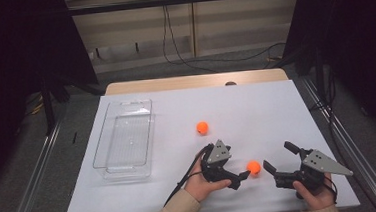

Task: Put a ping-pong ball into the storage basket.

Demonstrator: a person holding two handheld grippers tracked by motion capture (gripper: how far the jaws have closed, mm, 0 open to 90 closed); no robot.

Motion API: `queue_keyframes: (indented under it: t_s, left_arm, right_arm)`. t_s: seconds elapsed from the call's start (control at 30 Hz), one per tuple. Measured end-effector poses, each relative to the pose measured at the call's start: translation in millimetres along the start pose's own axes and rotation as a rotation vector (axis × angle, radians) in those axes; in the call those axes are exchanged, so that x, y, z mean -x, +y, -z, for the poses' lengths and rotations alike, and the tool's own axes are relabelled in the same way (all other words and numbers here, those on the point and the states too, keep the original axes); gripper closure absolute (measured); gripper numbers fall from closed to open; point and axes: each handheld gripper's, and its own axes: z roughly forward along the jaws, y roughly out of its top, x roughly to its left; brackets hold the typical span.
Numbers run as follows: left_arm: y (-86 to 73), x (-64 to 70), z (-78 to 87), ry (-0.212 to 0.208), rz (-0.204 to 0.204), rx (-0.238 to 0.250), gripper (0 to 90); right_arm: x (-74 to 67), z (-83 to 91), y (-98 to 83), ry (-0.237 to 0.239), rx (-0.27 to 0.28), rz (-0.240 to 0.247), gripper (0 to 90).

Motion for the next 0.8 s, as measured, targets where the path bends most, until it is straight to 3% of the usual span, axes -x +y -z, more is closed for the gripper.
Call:
queue_keyframes:
  t_s: [0.8]
  left_arm:
    - [1.5,2.0,-10.8,0.003,0.006,-0.058,2.0]
  right_arm:
    - [0.6,-0.2,-0.6,-0.002,-0.003,0.003,2.7]
